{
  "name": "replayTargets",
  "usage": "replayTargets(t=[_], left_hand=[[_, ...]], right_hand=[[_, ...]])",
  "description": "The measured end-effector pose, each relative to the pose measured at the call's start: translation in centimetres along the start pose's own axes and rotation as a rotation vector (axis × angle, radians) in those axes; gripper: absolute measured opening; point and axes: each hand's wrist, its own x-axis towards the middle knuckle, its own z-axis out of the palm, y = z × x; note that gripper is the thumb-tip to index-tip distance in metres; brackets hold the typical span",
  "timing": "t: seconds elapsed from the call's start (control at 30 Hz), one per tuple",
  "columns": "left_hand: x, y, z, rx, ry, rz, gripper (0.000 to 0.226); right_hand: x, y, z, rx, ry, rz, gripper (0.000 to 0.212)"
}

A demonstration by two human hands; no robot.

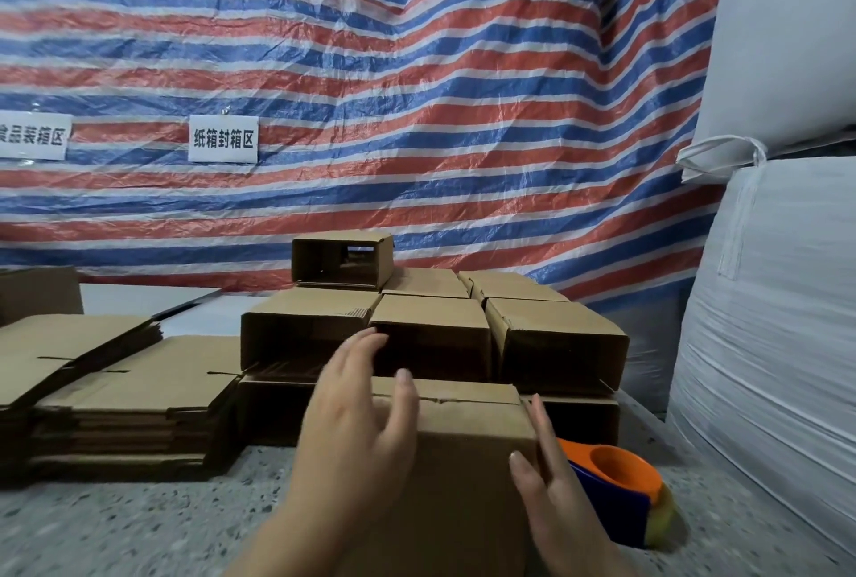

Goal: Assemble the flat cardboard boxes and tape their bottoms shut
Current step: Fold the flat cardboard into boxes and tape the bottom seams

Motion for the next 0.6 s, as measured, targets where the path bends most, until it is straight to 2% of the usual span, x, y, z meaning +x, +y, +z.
replayTargets(t=[0.07,0.13,0.17,0.23,0.3,0.43,0.6], left_hand=[[-1.3,-2.1,-0.6,-0.088,-0.026,-0.196,0.060],[-2.2,-2.8,-0.8,-0.305,-0.117,-0.374,0.046],[-2.3,-2.8,-0.8,-0.418,-0.139,-0.441,0.039],[-1.7,-2.8,-1.0,-0.529,-0.129,-0.488,0.037],[0.0,-2.8,-1.7,-0.547,-0.132,-0.505,0.035],[3.1,-3.4,-2.0,-0.463,-0.261,-0.660,0.015],[2.4,-5.4,0.1,-0.359,-0.359,-0.870,0.035]], right_hand=[[-0.3,0.5,0.2,0.000,-0.029,-0.004,0.076],[-0.5,0.2,0.6,-0.022,-0.021,-0.014,0.059],[-0.5,-0.1,0.8,-0.032,0.005,-0.012,0.059],[-0.1,-1.5,0.7,-0.012,0.076,0.036,0.067],[1.3,-3.2,0.1,-0.031,0.116,0.130,0.066],[4.6,-5.2,-1.1,-0.161,0.025,0.407,0.061],[5.4,-3.1,-0.1,-0.305,-0.141,0.621,0.067]])
